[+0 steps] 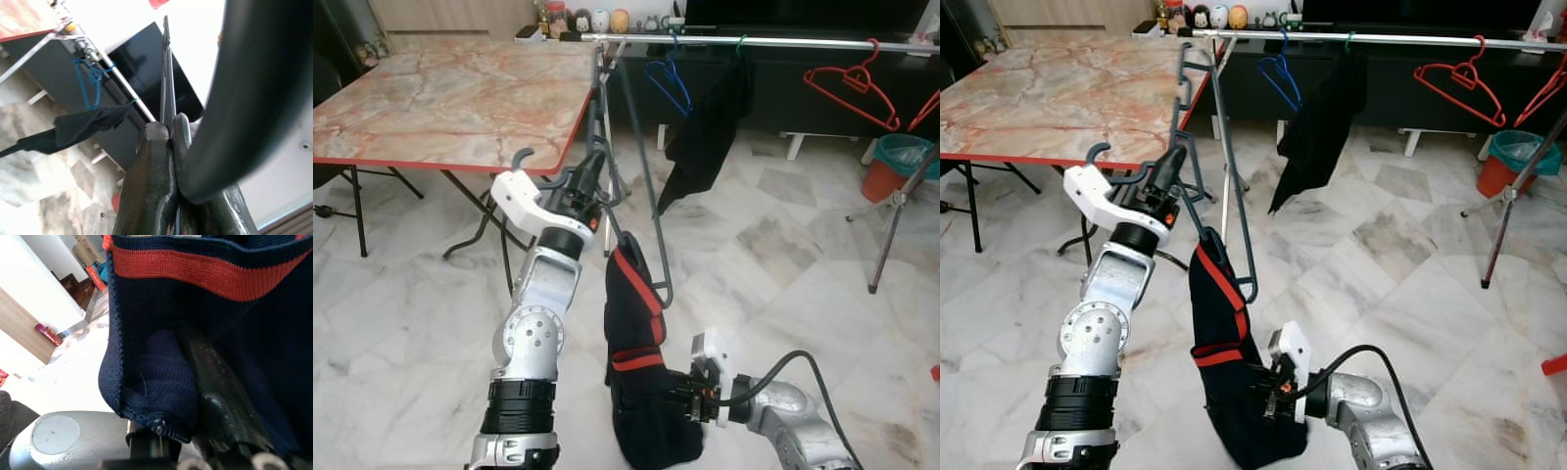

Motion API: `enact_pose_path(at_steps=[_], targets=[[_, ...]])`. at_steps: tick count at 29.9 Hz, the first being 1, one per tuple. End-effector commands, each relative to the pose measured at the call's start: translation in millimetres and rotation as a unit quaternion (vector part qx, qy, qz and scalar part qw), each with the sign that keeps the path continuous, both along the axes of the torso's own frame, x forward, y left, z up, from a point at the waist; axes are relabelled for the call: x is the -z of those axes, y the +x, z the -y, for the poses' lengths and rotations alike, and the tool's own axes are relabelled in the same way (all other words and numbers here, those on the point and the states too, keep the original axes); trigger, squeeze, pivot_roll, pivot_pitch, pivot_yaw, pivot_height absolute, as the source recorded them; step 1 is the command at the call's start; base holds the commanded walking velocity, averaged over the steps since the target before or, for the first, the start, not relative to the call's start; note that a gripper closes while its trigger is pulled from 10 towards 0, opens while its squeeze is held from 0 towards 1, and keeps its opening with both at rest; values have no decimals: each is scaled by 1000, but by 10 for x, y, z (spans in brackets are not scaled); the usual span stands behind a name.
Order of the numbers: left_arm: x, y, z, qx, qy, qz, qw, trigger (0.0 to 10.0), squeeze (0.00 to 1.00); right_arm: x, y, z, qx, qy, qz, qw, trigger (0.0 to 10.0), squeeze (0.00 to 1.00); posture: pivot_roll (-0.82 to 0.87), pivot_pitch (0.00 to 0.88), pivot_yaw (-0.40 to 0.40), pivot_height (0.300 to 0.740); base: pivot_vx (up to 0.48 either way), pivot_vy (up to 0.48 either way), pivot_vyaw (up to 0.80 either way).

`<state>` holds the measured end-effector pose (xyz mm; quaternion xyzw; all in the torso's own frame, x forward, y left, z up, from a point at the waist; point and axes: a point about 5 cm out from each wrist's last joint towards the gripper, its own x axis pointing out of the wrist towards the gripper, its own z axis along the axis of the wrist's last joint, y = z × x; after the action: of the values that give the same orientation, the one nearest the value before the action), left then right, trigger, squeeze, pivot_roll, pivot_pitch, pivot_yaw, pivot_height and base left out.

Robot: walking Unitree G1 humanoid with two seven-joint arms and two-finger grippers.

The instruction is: Hang hanger

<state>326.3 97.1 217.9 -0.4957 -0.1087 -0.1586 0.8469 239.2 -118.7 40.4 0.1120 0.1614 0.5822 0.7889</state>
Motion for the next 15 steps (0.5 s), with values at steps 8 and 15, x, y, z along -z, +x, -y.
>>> enact_pose_path(at_steps=[8,15], targets=[[-106,103,430,-2,-139,-149,979,10000,0,178,46,25,36,-69,7,997,0,0,50,35,32,740,0,0,0],[-18,40,663,82,-116,-238,961,10000,0,251,116,53,79,-108,32,991,0,0,53,37,32,740,0,0,0]])
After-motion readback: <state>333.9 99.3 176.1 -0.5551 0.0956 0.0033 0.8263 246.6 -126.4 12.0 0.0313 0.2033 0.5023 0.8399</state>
